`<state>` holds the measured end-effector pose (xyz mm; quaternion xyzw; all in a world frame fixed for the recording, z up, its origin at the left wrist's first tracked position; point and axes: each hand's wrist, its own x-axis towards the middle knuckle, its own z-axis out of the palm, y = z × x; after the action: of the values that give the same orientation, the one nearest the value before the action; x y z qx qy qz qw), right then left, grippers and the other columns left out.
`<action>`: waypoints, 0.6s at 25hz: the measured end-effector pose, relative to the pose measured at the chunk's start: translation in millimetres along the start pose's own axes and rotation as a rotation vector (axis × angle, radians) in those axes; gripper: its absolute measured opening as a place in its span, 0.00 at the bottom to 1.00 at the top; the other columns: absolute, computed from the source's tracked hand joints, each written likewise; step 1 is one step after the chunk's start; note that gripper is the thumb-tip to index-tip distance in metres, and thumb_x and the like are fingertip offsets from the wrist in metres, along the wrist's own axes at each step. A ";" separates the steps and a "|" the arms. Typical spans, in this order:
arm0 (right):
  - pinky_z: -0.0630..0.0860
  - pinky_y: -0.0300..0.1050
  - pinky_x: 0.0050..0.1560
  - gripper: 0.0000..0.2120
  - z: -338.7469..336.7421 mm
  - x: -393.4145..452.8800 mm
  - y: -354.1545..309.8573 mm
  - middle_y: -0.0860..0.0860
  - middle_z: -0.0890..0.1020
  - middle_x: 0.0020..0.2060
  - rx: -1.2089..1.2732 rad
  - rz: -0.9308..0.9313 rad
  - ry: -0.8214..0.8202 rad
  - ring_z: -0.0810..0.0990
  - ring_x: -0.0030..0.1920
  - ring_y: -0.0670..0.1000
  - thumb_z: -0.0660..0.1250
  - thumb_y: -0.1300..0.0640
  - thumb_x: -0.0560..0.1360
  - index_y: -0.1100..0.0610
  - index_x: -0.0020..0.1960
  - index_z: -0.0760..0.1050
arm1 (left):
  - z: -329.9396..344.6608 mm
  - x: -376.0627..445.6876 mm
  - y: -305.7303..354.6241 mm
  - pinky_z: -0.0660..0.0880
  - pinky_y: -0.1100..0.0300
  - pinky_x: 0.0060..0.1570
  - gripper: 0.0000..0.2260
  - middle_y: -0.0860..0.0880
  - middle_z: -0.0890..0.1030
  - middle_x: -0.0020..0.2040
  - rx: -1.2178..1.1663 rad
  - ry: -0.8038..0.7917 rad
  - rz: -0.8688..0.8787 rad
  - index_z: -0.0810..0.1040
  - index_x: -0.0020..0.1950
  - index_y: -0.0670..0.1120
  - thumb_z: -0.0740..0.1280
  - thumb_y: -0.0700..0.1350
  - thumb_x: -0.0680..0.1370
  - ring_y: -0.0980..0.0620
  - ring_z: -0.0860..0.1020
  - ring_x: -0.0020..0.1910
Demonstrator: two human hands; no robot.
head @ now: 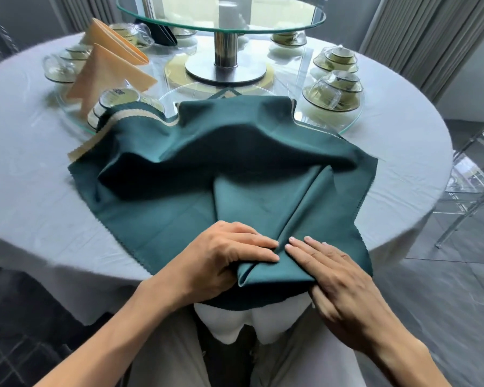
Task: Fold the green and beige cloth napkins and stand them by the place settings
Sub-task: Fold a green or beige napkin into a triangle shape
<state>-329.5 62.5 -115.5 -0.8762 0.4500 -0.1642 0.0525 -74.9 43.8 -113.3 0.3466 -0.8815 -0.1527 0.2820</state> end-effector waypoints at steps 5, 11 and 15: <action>0.73 0.47 0.42 0.14 -74.5 18.5 -5.4 0.45 0.82 0.38 0.268 0.041 -0.020 0.79 0.39 0.48 0.57 0.58 0.73 0.50 0.54 0.77 | -55.5 25.4 46.5 0.77 0.53 0.43 0.09 0.50 0.85 0.44 -0.155 0.116 -0.052 0.84 0.52 0.44 0.72 0.35 0.74 0.53 0.83 0.43; 0.80 0.50 0.43 0.12 -166.0 61.1 -26.9 0.56 0.85 0.44 1.154 0.025 -0.215 0.83 0.42 0.57 0.64 0.67 0.71 0.64 0.51 0.81 | -160.0 66.7 101.3 0.82 0.58 0.35 0.05 0.45 0.86 0.38 -0.653 0.124 -0.392 0.85 0.42 0.42 0.72 0.42 0.69 0.48 0.85 0.36; 0.79 0.57 0.54 0.16 -158.6 99.1 -0.5 0.64 0.82 0.54 1.180 0.166 -0.299 0.82 0.52 0.64 0.65 0.64 0.73 0.63 0.60 0.79 | -178.1 98.4 60.1 0.83 0.49 0.44 0.10 0.38 0.85 0.48 -0.710 -0.006 -0.576 0.83 0.50 0.37 0.74 0.38 0.71 0.42 0.84 0.41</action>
<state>-328.6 -8.2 57.6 -0.6749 0.3377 -0.2564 0.6040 -58.1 5.0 94.6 0.4592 -0.6430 -0.5185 0.3269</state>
